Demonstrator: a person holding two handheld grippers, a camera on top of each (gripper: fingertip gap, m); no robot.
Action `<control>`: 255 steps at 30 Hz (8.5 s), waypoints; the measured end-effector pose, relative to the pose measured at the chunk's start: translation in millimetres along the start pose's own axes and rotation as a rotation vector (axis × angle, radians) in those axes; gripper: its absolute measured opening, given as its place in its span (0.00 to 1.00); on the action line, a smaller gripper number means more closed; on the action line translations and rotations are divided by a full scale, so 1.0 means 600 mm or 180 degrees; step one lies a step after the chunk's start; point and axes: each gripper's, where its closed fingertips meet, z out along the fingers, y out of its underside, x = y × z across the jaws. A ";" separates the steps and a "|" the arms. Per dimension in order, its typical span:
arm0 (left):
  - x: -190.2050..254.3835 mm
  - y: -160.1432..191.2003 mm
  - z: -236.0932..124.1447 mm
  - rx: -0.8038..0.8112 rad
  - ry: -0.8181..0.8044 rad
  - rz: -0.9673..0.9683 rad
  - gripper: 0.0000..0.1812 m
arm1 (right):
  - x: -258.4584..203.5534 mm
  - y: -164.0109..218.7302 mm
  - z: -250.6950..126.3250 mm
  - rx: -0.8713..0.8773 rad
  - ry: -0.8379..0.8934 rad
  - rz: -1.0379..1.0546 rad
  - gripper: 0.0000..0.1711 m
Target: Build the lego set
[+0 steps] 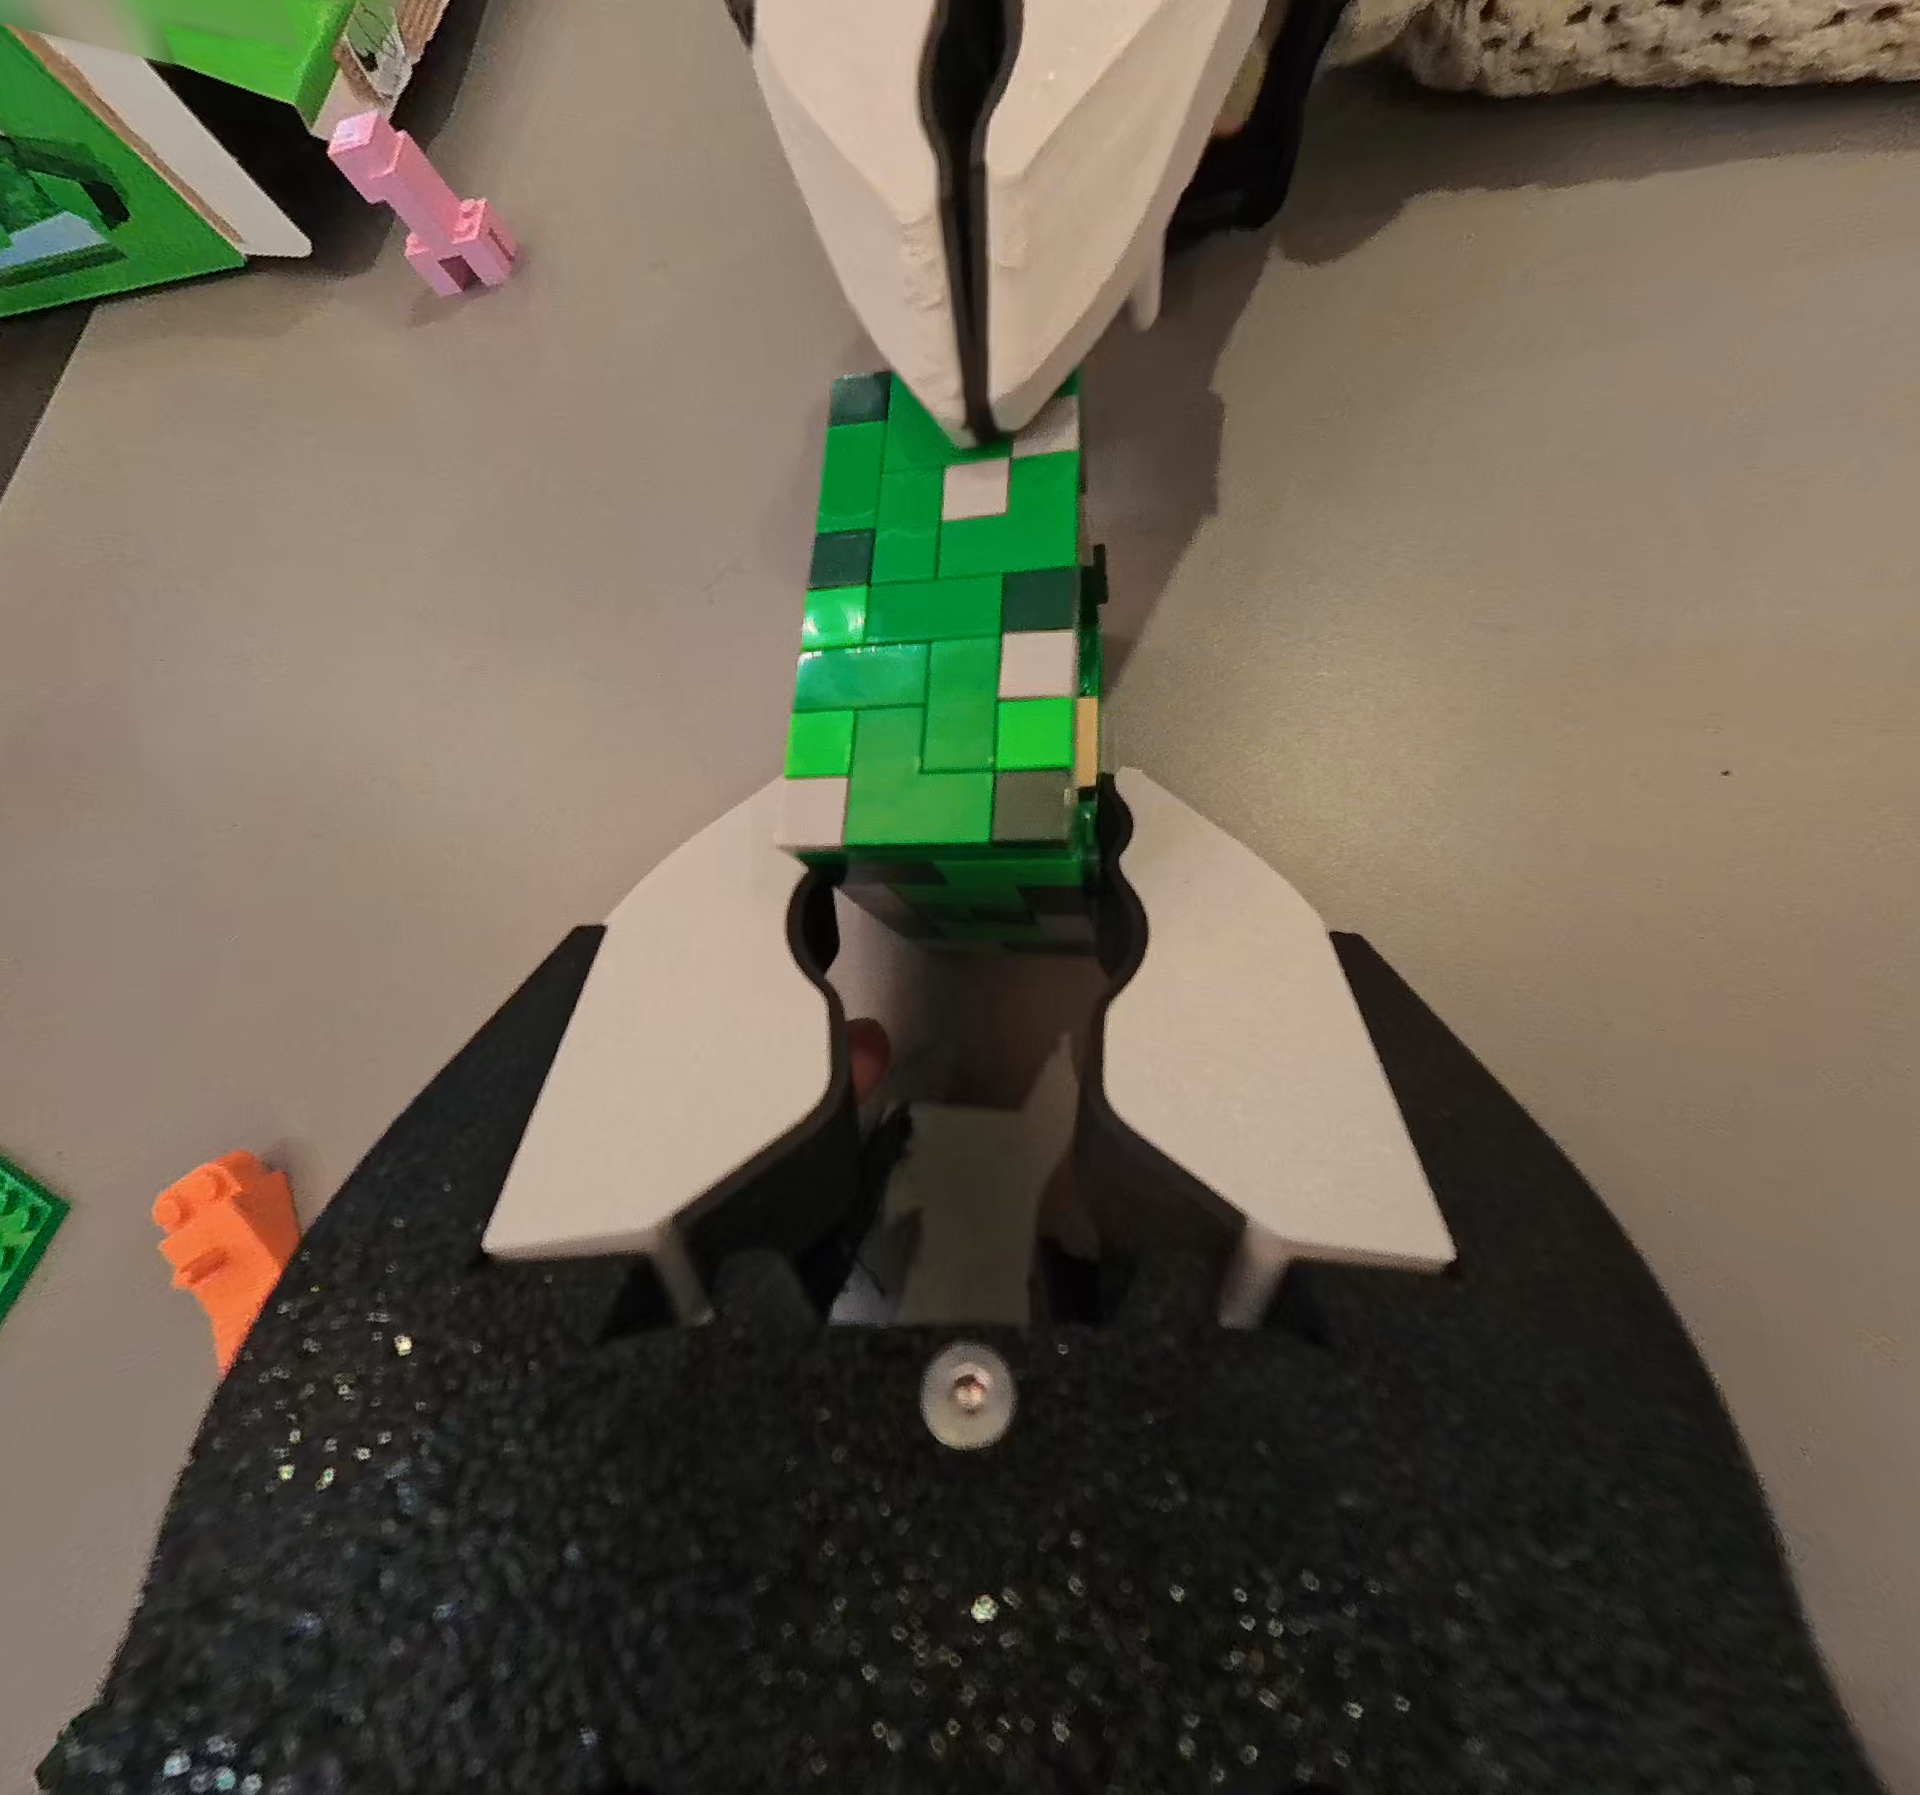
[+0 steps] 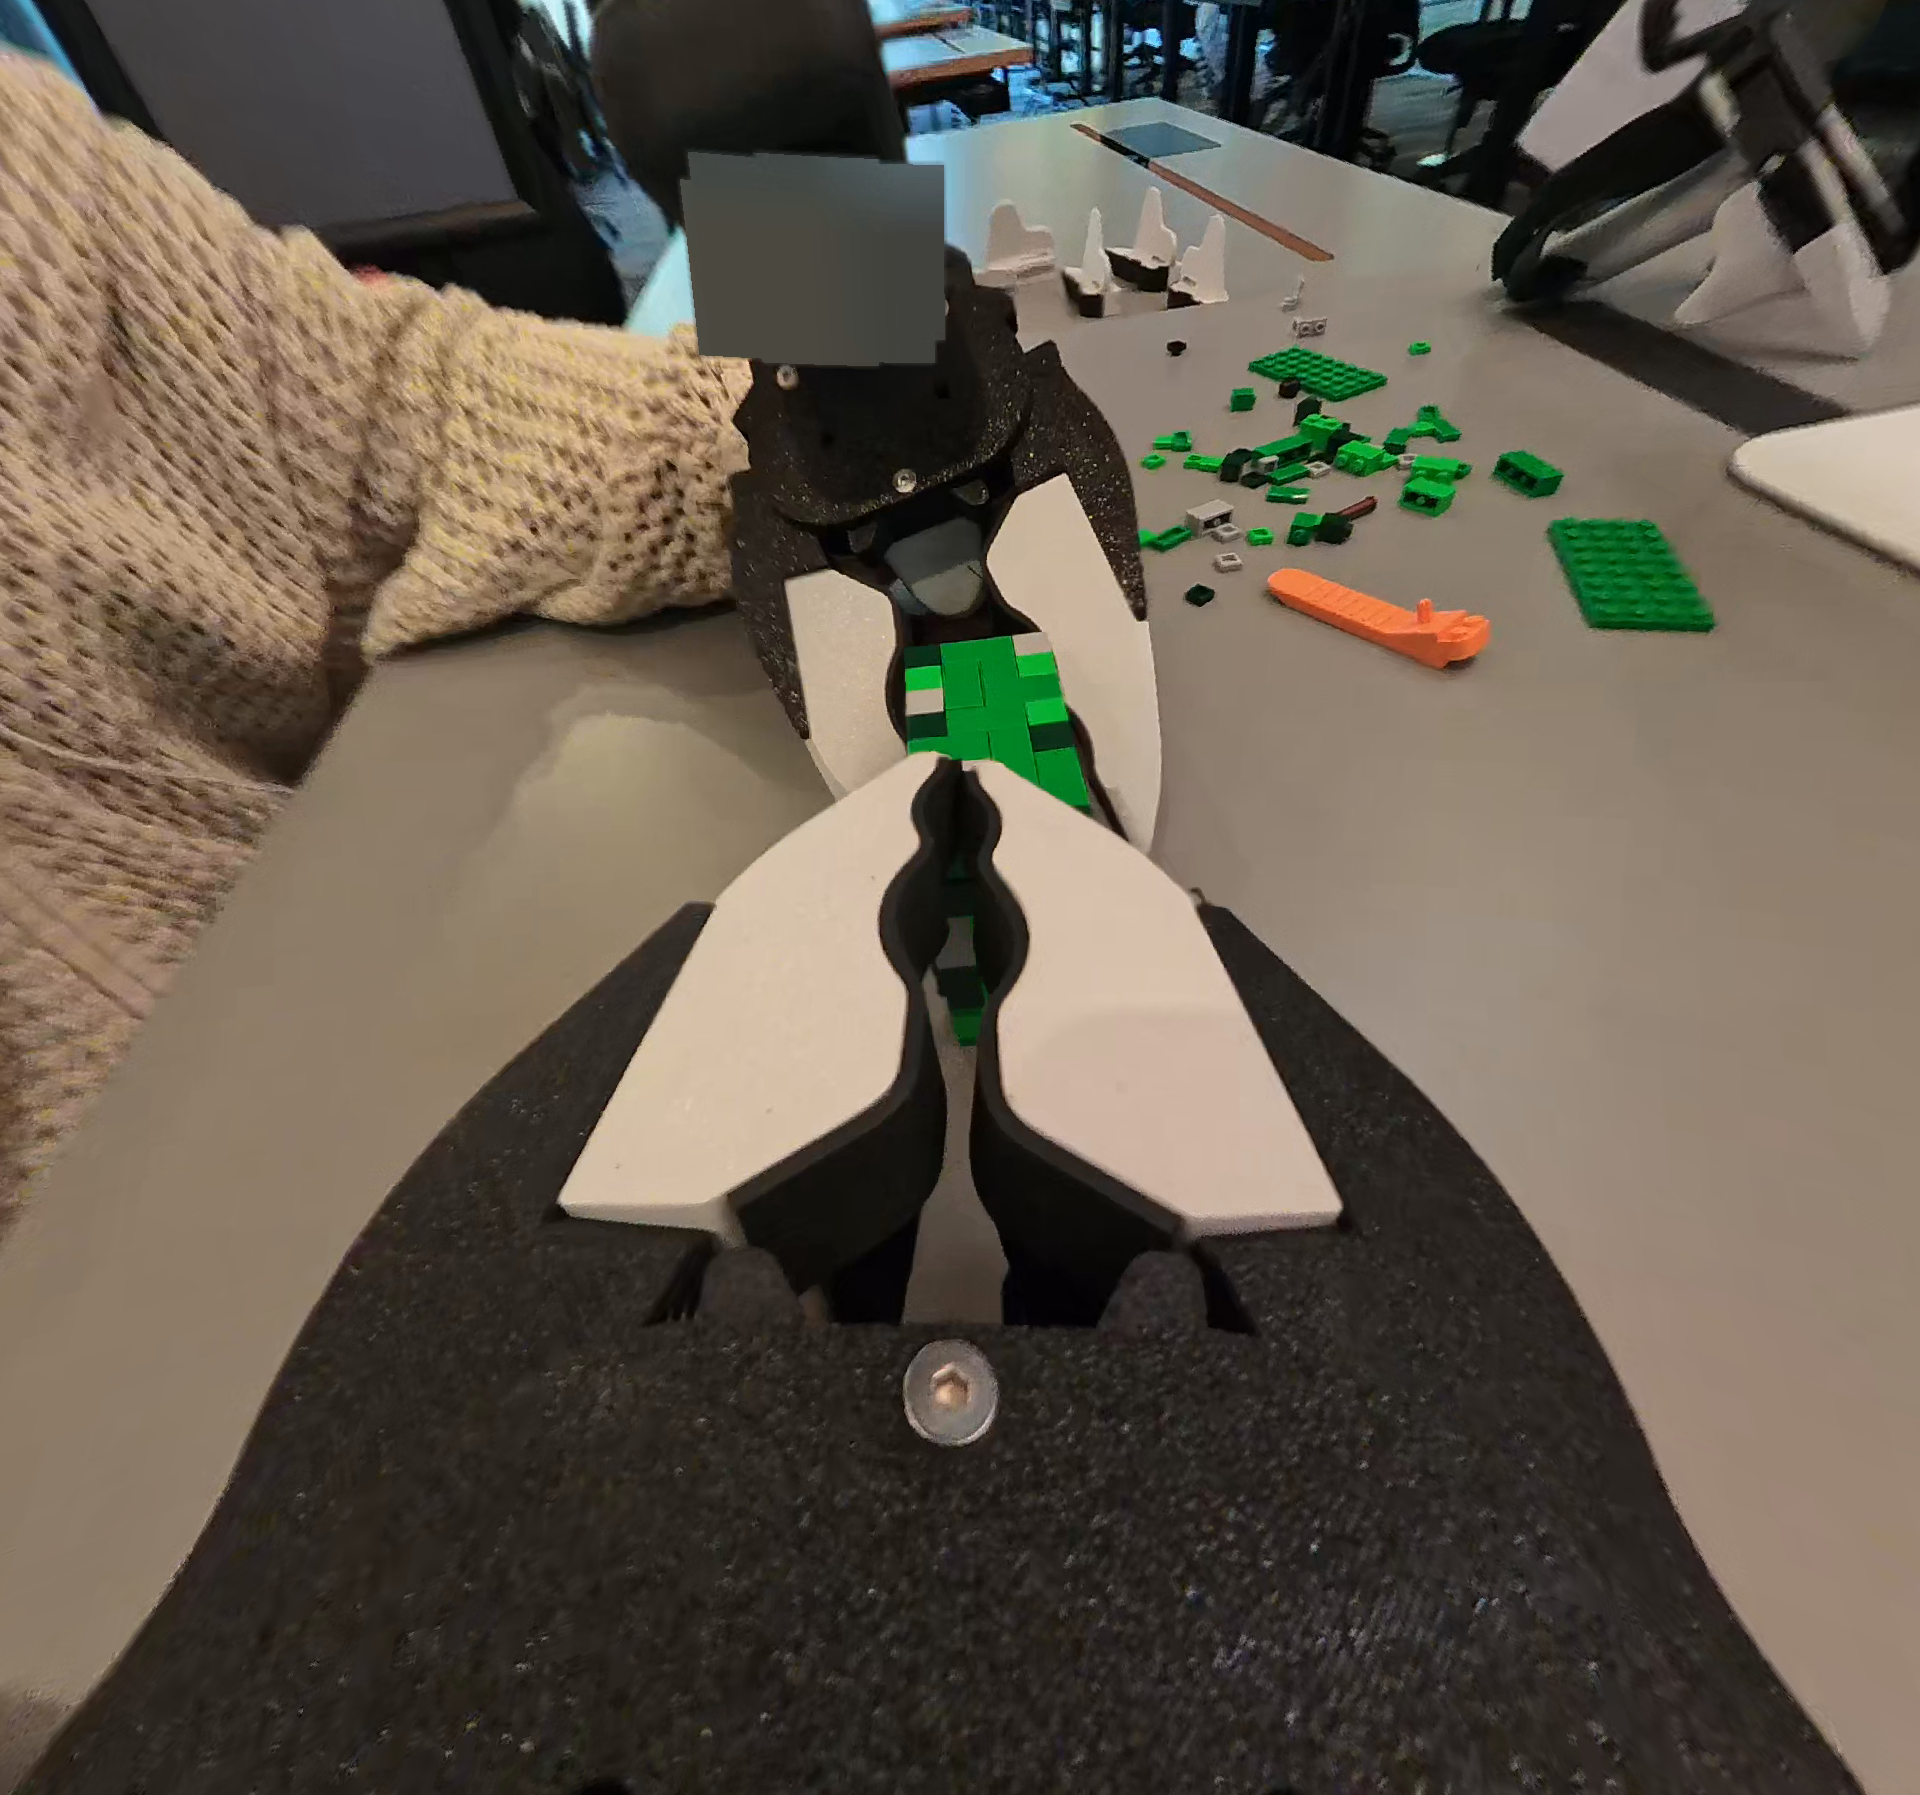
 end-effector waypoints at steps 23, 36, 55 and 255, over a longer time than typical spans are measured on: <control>0.000 0.001 -0.001 -0.0003 0.0035 -0.0024 0.26 | 0.011 -0.011 -0.010 0.0210 0.0036 0.0255 0.00; -0.001 0.001 -0.001 -0.0005 0.0036 -0.0026 0.26 | -0.008 0.004 -0.008 -0.0027 -0.0056 0.0157 0.00; 0.032 -0.026 -0.033 0.0451 0.0797 -0.0540 0.25 | -0.051 -0.076 -0.028 0.0277 0.0734 -0.1274 0.53; -0.122 -0.027 -0.266 0.1792 -0.3415 -0.0853 0.36 | -0.139 0.042 0.038 -0.0620 -0.0819 0.0153 0.20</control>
